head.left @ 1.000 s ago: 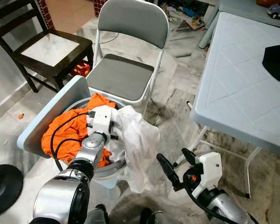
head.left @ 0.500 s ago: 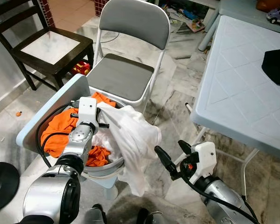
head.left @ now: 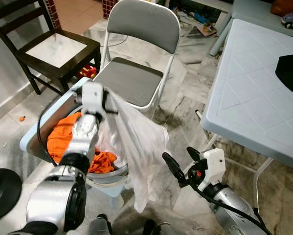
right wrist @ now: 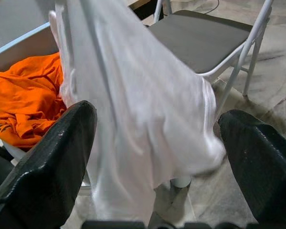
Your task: Hang hanger
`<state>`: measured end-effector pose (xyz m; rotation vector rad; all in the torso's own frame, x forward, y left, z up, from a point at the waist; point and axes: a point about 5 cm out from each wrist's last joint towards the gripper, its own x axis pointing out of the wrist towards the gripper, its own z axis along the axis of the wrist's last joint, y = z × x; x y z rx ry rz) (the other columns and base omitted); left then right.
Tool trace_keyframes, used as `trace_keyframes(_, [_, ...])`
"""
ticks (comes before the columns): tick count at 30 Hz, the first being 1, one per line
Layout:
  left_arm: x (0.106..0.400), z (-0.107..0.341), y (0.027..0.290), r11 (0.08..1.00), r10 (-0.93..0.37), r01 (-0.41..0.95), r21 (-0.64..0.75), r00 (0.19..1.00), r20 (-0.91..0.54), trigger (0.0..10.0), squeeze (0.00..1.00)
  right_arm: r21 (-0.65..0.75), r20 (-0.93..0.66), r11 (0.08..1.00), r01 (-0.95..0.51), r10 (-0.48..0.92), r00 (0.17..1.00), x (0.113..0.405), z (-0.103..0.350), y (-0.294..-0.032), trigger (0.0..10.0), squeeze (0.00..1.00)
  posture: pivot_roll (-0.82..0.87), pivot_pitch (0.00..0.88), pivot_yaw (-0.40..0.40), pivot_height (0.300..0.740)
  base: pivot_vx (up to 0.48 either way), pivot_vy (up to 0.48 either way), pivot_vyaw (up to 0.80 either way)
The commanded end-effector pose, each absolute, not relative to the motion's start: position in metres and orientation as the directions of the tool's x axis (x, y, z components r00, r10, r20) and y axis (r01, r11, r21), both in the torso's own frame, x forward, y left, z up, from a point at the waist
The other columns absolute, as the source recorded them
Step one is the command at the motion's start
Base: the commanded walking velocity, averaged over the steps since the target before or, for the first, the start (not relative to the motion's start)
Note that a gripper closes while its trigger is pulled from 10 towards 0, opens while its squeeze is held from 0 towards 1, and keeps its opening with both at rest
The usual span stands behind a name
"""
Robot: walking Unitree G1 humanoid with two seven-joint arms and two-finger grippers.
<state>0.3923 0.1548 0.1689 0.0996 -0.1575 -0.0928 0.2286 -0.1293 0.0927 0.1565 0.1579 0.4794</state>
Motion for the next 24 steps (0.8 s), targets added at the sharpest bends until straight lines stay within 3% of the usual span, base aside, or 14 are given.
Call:
trace_keyframes(1, [0.3927,0.1735,0.1544,0.991,-0.099,0.081,0.106,0.979,0.178,0.0,0.00,0.175,-0.127,0.889,-0.424,0.447,0.885,0.2280,0.0901,-0.1356,10.0,1.00,0.18,0.150,-0.133,0.740,0.000,0.000,0.00])
trace_keyframes(24, [0.3927,0.1735,0.1544,0.991,-0.099,0.081,0.106,0.979,0.178,0.0,0.00,0.175,-0.127,0.889,-0.424,0.447,0.885,0.2280,0.0901,-0.1356,10.0,1.00,0.18,0.150,-0.133,0.740,0.000,0.000,0.00])
